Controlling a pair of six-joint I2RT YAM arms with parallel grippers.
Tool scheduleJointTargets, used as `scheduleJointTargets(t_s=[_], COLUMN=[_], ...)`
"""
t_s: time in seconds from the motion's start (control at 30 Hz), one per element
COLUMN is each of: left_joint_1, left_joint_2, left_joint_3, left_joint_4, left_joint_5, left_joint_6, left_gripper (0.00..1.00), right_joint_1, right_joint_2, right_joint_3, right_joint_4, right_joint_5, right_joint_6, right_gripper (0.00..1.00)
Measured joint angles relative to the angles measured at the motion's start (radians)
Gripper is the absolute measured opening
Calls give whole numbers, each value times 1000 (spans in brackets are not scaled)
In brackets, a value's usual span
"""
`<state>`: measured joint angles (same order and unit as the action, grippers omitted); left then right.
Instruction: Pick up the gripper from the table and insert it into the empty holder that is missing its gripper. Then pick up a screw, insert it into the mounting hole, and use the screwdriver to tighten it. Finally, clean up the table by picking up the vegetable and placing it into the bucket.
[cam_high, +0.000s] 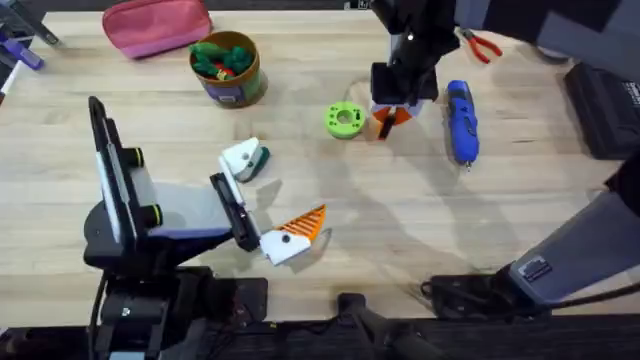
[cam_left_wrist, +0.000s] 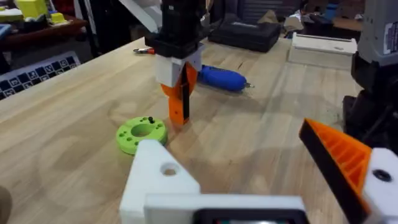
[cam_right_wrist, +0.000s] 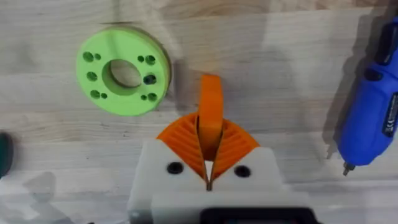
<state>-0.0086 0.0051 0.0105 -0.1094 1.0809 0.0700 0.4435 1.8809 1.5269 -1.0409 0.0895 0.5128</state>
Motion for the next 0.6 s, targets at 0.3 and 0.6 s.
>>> scheduleJointTargets(t_s=[0.3,0.6], left_joint_1=[0,0], left_joint_2=[0,0], left_joint_3=[0,0], left_joint_4=[0,0], left_joint_5=[0,0], left_joint_6=[0,0], left_gripper=[986,985], right_joint_1=[0,0], right_joint_2=[0,-17], right_joint_3=[0,-1], right_joint_4=[1,1], right_joint_5=[0,0], right_joint_6=[0,-1], right_gripper=[7,7])
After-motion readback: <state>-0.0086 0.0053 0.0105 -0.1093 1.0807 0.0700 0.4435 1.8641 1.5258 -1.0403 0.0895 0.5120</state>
